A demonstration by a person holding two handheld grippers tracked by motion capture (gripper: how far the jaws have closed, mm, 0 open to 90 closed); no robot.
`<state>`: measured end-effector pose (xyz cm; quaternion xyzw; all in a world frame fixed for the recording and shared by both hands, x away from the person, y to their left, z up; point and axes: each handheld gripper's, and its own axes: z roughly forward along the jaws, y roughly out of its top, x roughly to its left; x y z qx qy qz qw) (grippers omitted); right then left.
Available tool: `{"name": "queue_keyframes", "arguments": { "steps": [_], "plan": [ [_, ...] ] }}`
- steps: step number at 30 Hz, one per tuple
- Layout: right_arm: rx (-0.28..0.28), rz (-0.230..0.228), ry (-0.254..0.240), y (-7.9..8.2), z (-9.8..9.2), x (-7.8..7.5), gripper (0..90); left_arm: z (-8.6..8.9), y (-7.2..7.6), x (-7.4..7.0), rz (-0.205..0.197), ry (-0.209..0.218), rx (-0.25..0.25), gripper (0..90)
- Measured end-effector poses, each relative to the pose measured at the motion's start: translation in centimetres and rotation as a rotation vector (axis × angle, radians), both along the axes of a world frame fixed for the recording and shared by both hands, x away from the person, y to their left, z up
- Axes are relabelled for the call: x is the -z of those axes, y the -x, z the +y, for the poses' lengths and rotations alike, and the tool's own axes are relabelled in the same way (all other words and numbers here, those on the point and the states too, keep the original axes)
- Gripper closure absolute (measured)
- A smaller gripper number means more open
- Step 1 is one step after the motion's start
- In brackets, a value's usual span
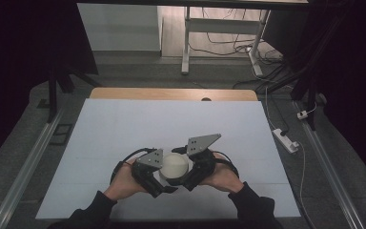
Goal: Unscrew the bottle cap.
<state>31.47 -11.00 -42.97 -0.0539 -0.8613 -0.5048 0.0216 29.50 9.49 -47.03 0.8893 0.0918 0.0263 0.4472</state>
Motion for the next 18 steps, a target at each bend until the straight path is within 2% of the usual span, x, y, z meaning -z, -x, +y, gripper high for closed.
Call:
{"name": "queue_keyframes", "arguments": {
  "steps": [1,4,5,6,8,9,13,18],
  "plan": [
    [0.056,-0.001,-0.009,-0.1,-0.1,-0.3,0.0,0.1,-0.1,0.0,0.003,0.005,-0.019,7.8],
    [0.141,-0.013,0.001,-0.2,-0.3,-0.6,0.0,0.3,-0.3,0.1,0.001,-0.002,-0.084,7.8],
    [0.141,-0.013,0.001,-0.2,-0.3,-0.6,0.0,0.3,-0.4,0.1,0.001,-0.006,-0.106,7.8],
    [0.165,-0.014,0.006,-0.2,-0.3,-0.6,0.0,0.4,-0.4,0.1,-0.001,-0.010,-0.126,7.8],
    [0.244,-0.016,0.029,-0.2,0.0,-0.4,0.0,0.3,-0.5,0.2,-0.004,-0.024,-0.167,7.8],
    [0.244,-0.016,0.029,-0.2,0.0,-0.4,0.0,0.3,-0.6,0.3,-0.005,-0.028,-0.186,7.8],
    [0.327,-0.037,0.046,0.1,0.7,0.0,0.0,0.1,-0.6,0.4,-0.003,-0.043,-0.250,7.8],
    [0.372,-0.049,0.044,0.6,1.5,0.5,0.4,-0.2,-0.5,0.3,0.000,-0.048,-0.280,7.8]
  ]
}}
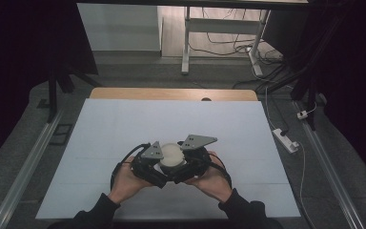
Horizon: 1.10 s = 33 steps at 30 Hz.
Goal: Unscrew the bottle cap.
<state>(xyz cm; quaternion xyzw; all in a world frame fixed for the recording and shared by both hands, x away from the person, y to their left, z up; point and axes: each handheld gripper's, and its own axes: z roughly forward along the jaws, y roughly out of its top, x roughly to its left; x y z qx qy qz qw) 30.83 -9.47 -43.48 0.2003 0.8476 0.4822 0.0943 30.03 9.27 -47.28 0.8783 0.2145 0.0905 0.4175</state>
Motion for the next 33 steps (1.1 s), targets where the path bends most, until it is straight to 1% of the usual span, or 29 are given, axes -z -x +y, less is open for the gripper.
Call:
{"name": "queue_keyframes", "arguments": {
  "steps": [1,2,4,7,9,10,13,14,15,16,18,21,23,26,33],
  "plan": [
    [0.011,-0.003,0.000,0.1,0.2,0.1,3.1,-0.1,0.0,0.0,-0.004,-0.007,0.000,7.8],
    [0.011,-0.003,0.000,0.1,0.2,0.1,3.1,-0.1,0.1,-0.1,-0.005,-0.007,0.001,7.8],
    [0.021,-0.011,0.003,0.2,0.2,0.2,6.6,-0.1,0.1,-0.1,-0.002,-0.002,0.008,7.8],
    [0.016,-0.008,0.000,0.3,0.1,0.1,6.8,0.0,0.1,-0.1,0.000,-0.003,0.031,7.8],
    [-0.013,-0.016,0.003,0.3,0.0,0.1,6.9,0.0,0.0,-0.1,0.004,-0.004,0.065,7.8],
    [-0.054,-0.006,0.004,0.2,-0.2,0.1,6.9,0.1,0.0,0.0,0.008,-0.003,0.085,7.8],
    [-0.126,0.012,-0.014,-0.2,-0.6,0.2,7.1,0.3,-0.2,0.1,0.028,0.018,0.148,7.8],
    [-0.126,0.012,-0.014,-0.2,-0.6,0.2,7.1,0.4,-0.2,0.1,0.031,0.027,0.167,7.8],
    [-0.173,0.024,-0.033,-0.4,-1.0,0.2,7.2,0.4,-0.3,0.1,0.037,0.035,0.184,7.8],
    [-0.173,0.024,-0.033,-0.4,-1.0,0.2,7.2,0.5,-0.3,0.1,0.040,0.042,0.199,7.8],
    [-0.207,0.034,-0.050,-0.5,-1.2,0.2,7.2,0.6,-0.3,0.0,0.042,0.051,0.219,7.8],
    [-0.216,0.044,-0.055,-0.6,-1.3,0.1,7.2,0.5,-0.3,0.1,0.043,0.053,0.221,7.8],
    [-0.211,0.045,-0.049,-0.5,-1.3,0.0,7.3,0.4,-0.3,0.1,0.040,0.044,0.217,7.8],
    [-0.204,0.056,-0.063,-0.6,-1.3,-0.1,7.3,0.4,-0.2,0.2,0.035,0.033,0.211,7.8],
    [-0.183,0.043,-0.065,-0.6,-1.6,-0.5,7.3,0.5,-0.3,0.1,0.030,0.032,0.189,7.8]
  ]
}}
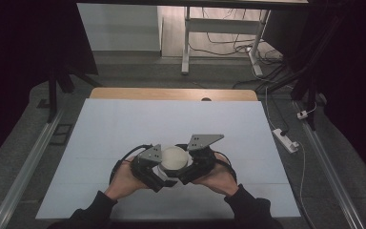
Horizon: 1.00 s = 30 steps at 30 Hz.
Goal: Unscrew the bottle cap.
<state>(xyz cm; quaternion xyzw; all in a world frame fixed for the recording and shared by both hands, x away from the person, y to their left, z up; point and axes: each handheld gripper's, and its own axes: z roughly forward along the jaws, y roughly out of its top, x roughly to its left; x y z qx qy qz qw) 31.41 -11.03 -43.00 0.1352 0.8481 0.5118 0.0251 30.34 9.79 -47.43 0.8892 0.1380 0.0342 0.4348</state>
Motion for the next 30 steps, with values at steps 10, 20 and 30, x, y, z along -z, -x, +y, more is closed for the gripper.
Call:
{"name": "queue_keyframes", "arguments": {
  "steps": [10,20,30],
  "plan": [
    [0.018,-0.015,0.002,0.1,-0.3,-0.4,7.3,0.3,-0.1,0.0,-0.004,-0.002,-0.027,7.8],
    [0.037,-0.017,-0.001,0.1,-0.8,-0.7,7.3,0.8,-0.5,0.0,0.000,0.004,-0.067,7.8],
    [0.054,-0.016,0.005,0.6,-1.0,-0.7,7.3,1.0,-1.0,0.3,0.006,-0.006,-0.101,7.8]
  ]
}}
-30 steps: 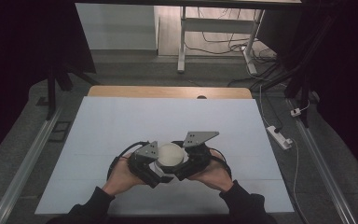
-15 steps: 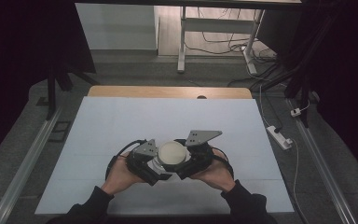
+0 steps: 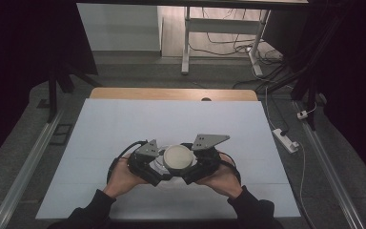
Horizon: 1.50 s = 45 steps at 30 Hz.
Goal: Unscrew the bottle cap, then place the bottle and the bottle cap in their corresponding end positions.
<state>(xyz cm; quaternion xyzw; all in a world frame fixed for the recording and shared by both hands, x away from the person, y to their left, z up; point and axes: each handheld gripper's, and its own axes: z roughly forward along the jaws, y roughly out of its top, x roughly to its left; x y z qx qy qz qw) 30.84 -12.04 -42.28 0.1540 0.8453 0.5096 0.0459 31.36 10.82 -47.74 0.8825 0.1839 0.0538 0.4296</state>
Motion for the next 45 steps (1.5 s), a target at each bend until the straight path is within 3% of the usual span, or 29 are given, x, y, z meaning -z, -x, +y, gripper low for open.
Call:
{"name": "queue_keyframes", "arguments": {
  "steps": [27,45],
  "plan": [
    [-0.003,-0.015,0.006,1.7,-0.8,0.2,7.3,0.6,-1.8,-0.3,-0.002,0.001,-0.091,7.8],
    [0.006,-0.004,0.012,2.5,-1.0,1.6,7.3,0.2,-3.4,-1.0,-0.021,0.023,-0.119,7.8]
  ]
}}
